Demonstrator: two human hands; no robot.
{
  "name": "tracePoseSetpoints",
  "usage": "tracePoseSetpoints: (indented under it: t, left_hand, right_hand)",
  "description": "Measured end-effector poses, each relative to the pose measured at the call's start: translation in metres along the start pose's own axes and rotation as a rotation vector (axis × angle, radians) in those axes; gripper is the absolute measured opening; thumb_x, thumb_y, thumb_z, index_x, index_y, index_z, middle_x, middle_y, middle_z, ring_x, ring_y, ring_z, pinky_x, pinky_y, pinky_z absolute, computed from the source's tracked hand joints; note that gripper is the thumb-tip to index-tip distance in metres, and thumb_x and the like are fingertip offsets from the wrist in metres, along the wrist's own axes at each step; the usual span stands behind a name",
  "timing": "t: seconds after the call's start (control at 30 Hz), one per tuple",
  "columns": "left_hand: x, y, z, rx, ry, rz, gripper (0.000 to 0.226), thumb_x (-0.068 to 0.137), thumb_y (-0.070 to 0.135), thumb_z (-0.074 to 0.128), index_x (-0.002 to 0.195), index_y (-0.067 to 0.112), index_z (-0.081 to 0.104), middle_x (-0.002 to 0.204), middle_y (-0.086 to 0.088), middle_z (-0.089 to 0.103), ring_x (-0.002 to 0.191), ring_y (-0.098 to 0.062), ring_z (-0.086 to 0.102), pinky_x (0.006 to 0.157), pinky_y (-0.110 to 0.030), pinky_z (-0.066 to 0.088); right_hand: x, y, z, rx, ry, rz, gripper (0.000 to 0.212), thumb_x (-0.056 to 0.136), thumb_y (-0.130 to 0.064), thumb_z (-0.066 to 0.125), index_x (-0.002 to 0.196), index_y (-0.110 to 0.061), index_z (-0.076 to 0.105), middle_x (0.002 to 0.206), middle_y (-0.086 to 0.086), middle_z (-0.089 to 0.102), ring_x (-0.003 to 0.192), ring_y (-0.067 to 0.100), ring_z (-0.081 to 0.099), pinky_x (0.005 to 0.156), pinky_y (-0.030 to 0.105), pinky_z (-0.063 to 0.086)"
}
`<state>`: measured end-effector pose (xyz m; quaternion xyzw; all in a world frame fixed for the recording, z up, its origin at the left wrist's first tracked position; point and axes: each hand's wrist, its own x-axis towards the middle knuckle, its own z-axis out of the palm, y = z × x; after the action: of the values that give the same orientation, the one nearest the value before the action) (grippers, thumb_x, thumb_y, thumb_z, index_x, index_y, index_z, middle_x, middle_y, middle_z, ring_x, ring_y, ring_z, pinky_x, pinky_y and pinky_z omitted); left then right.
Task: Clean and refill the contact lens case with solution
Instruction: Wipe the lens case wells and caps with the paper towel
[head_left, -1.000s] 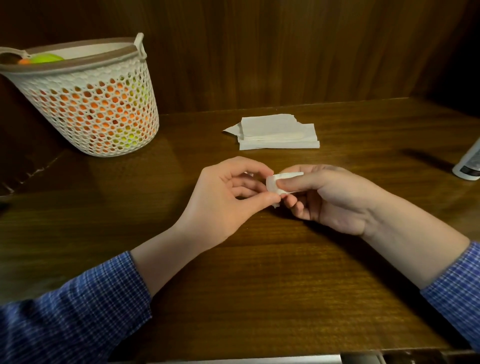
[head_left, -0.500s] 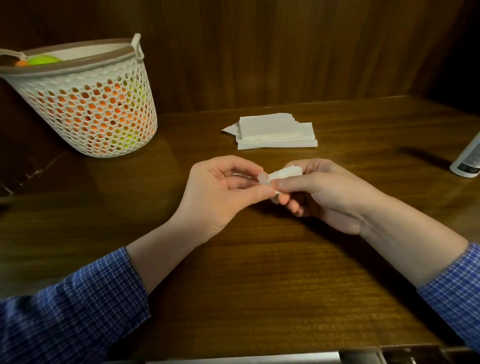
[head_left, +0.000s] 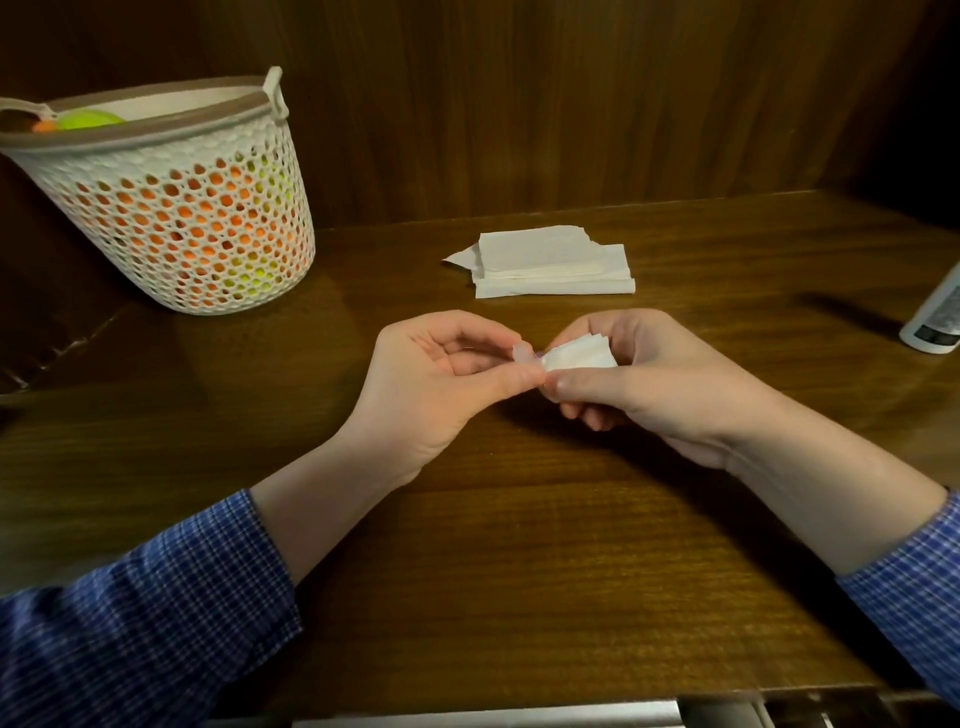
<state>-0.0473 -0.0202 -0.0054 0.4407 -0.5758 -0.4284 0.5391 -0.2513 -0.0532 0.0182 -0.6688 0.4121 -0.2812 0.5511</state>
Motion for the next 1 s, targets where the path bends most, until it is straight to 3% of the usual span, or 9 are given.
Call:
tracePoseSetpoints:
  t: [0.2, 0.5, 0.67, 0.73, 0.9, 1.0]
  left_hand:
    - [0.002, 0.002, -0.001, -0.118, -0.003, -0.125, 0.04, 0.067, 0.018, 0.082, 0.106, 0.008, 0.076, 0.099, -0.008, 0.081, 0.096, -0.019, 0.078, 0.073, -0.023, 0.062]
    - [0.005, 0.004, -0.006, -0.223, -0.06, -0.277, 0.038, 0.07, 0.022, 0.078, 0.107, 0.009, 0.077, 0.105, -0.012, 0.08, 0.104, -0.022, 0.077, 0.08, -0.028, 0.062]
    - [0.007, 0.004, -0.009, -0.3, -0.082, -0.348, 0.038, 0.073, 0.015, 0.075, 0.109, 0.004, 0.076, 0.106, -0.015, 0.079, 0.1, -0.023, 0.076, 0.078, -0.026, 0.061]
    - [0.008, 0.004, -0.01, -0.317, -0.089, -0.361, 0.038, 0.075, 0.014, 0.074, 0.111, 0.003, 0.076, 0.108, -0.016, 0.077, 0.1, -0.023, 0.074, 0.078, -0.026, 0.06]
    - [0.008, 0.004, -0.011, -0.357, -0.129, -0.34, 0.033, 0.076, 0.015, 0.075, 0.108, 0.007, 0.078, 0.105, -0.013, 0.078, 0.097, -0.019, 0.074, 0.078, -0.026, 0.06]
    - [0.008, 0.002, -0.01, -0.368, -0.174, -0.324, 0.03, 0.075, 0.016, 0.077, 0.104, 0.009, 0.081, 0.106, -0.013, 0.078, 0.1, -0.02, 0.074, 0.081, -0.027, 0.061]
  right_hand:
    - [0.0, 0.003, 0.002, -0.102, 0.034, -0.064, 0.012, 0.086, -0.02, 0.079, 0.097, -0.02, 0.074, 0.079, 0.003, 0.076, 0.07, 0.015, 0.07, 0.061, 0.024, 0.057]
    - [-0.006, 0.005, -0.006, -0.375, -0.008, -0.214, 0.018, 0.086, -0.033, 0.077, 0.104, -0.029, 0.075, 0.083, -0.009, 0.077, 0.068, 0.01, 0.072, 0.065, 0.02, 0.058]
    - [-0.006, 0.007, -0.007, -0.482, 0.058, -0.27, 0.024, 0.081, -0.037, 0.079, 0.104, -0.033, 0.076, 0.093, -0.017, 0.075, 0.09, 0.003, 0.071, 0.073, 0.02, 0.059]
    - [-0.005, 0.008, -0.01, -0.517, 0.093, -0.263, 0.019, 0.082, -0.034, 0.079, 0.1, -0.034, 0.075, 0.09, -0.017, 0.074, 0.089, 0.001, 0.069, 0.068, 0.019, 0.057]
    - [-0.001, 0.008, -0.017, -0.3, 0.136, -0.255, 0.004, 0.085, -0.028, 0.078, 0.087, -0.027, 0.075, 0.076, -0.006, 0.074, 0.063, 0.005, 0.067, 0.058, 0.018, 0.053]
    - [0.001, 0.01, -0.012, -0.216, 0.066, -0.262, 0.006, 0.09, -0.017, 0.076, 0.089, -0.023, 0.077, 0.078, 0.002, 0.074, 0.067, 0.012, 0.068, 0.059, 0.024, 0.055]
